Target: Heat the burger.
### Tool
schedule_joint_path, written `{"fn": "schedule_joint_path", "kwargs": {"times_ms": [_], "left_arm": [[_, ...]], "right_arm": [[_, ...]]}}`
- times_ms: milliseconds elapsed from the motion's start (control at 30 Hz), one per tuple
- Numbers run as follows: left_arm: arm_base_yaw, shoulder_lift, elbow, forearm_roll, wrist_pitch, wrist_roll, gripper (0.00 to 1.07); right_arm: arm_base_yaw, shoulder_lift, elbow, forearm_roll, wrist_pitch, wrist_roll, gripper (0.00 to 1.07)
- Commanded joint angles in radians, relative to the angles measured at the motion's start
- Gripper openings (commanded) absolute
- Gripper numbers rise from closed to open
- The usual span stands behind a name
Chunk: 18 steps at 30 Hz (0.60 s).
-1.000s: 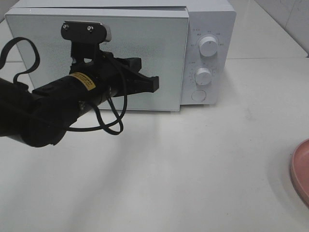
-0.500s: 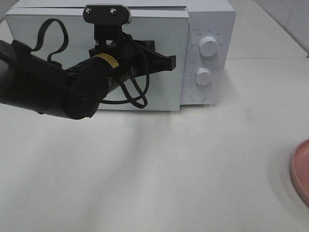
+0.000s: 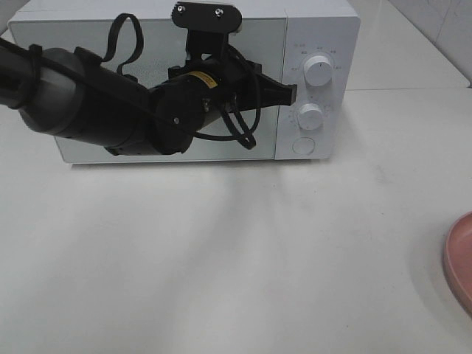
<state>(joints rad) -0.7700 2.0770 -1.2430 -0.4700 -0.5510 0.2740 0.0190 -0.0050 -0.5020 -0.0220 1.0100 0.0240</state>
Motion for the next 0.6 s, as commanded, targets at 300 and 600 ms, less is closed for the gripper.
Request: {"fn": "schedule_joint_path", "kwargs": {"times_ms": [300,600], "left_arm": [[0.003,-0.055,-0.014,-0.071,0.105,0.101,0.00],[-0.068,-0.160,0.086,-0.071,0.333,0.152,0.02]], "right_arm": [[-0.007,-0.026,0.004,-0.004,-0.016,-0.004,0.76],[-0.007,-0.026,0.004,-0.004,-0.016,-0.004,0.76]]}}
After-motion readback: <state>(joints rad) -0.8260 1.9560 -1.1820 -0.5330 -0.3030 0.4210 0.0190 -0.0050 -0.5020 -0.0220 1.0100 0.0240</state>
